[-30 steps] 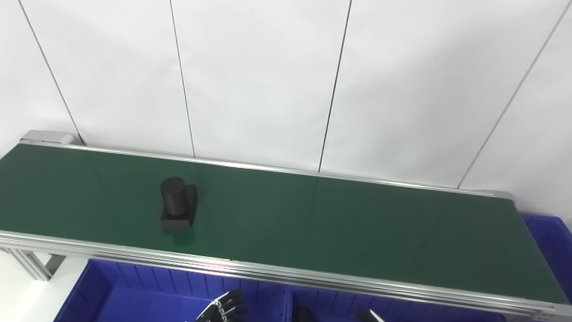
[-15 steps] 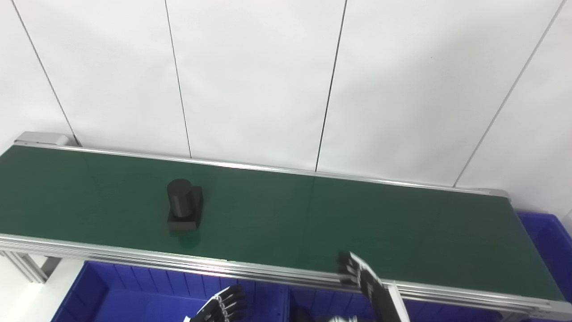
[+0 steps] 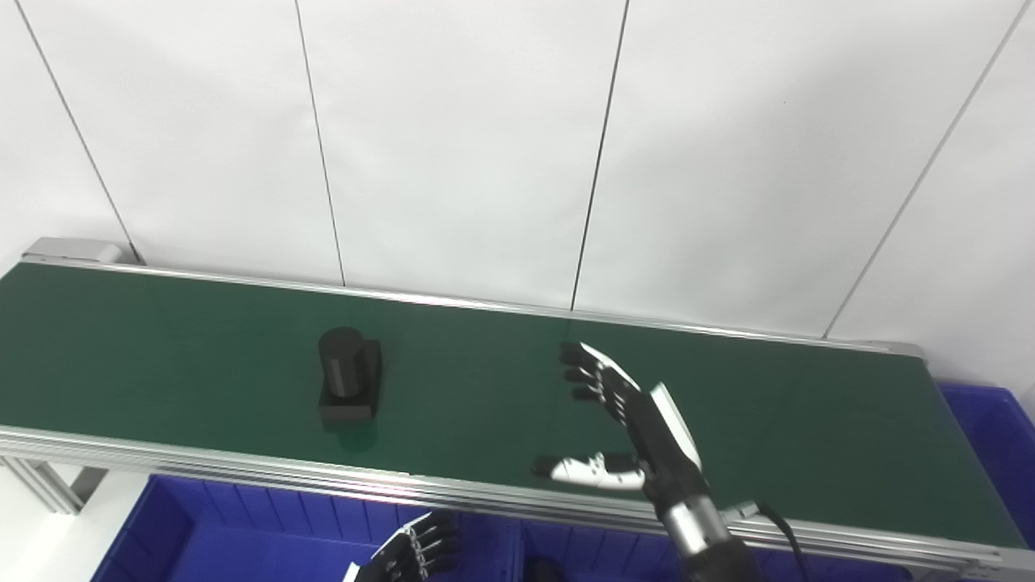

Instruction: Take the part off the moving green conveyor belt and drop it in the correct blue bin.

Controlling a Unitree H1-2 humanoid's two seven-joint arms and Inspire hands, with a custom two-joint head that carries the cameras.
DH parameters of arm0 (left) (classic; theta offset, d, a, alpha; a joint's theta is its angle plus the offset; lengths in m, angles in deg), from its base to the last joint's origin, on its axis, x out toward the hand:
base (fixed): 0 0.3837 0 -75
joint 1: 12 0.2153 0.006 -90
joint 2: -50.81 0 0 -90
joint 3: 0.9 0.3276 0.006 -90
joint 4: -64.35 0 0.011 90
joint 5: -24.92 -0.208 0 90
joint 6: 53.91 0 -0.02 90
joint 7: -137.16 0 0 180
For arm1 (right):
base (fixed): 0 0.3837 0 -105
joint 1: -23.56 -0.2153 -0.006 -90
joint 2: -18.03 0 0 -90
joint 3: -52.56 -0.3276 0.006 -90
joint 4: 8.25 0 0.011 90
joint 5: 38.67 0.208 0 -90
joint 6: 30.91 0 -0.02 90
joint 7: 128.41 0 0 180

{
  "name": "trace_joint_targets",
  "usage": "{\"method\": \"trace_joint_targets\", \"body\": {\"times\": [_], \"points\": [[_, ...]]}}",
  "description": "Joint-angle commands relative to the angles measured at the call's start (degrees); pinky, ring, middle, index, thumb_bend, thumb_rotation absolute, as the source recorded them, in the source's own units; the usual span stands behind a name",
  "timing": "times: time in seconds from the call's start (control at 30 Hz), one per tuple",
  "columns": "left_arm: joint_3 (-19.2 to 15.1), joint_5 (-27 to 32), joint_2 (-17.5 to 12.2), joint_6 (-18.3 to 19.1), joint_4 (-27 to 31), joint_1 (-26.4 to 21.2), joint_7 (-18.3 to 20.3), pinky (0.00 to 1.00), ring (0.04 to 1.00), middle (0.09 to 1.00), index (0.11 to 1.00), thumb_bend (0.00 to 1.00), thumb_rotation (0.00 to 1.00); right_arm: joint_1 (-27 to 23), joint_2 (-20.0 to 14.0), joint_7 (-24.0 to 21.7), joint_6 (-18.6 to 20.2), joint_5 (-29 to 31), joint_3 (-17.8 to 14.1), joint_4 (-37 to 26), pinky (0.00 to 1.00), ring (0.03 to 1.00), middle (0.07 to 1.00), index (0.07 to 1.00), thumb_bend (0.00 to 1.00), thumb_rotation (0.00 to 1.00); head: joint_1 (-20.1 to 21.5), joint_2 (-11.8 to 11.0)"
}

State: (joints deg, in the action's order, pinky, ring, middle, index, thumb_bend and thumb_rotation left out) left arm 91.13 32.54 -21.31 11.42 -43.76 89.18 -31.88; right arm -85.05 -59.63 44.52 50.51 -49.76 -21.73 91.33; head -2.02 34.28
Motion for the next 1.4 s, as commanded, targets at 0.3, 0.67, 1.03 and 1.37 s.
{"method": "trace_joint_targets", "body": {"times": [0.3, 0.67, 1.03, 1.37], "points": [[0.4, -0.7, 0.5, -1.8, 0.6, -0.5, -0.9, 0.75, 0.757, 0.773, 0.773, 0.59, 0.0, -18.1, 2.0, -6.9, 2.5, -1.3, 2.6, 15.0, 0.78, 0.888, 0.956, 0.996, 0.87, 0.39, -2.1, -0.7], [0.5, -0.8, 0.9, -2.0, 0.6, -0.2, -0.8, 0.78, 0.76, 0.773, 0.783, 0.58, 0.0, -27.9, 5.8, -7.5, 2.8, -7.5, 7.4, 29.3, 0.84, 1.0, 1.0, 1.0, 0.91, 0.38, -3.6, -1.2], [1.1, -1.1, 1.4, -1.9, 0.2, 0.6, -0.9, 0.79, 0.762, 0.786, 0.787, 0.58, 0.0, -32.0, 9.6, -2.5, -2.0, -8.9, 7.0, 42.0, 1.0, 1.0, 1.0, 1.0, 0.92, 0.4, -4.5, -1.4], [0.8, -0.6, 2.1, -2.1, 0.0, 0.9, -0.2, 0.81, 0.761, 0.777, 0.78, 0.58, 0.0, -35.6, 13.6, 9.6, -10.2, -9.0, 4.8, 54.8, 1.0, 1.0, 1.0, 1.0, 0.88, 0.27, -5.3, -1.5]]}}
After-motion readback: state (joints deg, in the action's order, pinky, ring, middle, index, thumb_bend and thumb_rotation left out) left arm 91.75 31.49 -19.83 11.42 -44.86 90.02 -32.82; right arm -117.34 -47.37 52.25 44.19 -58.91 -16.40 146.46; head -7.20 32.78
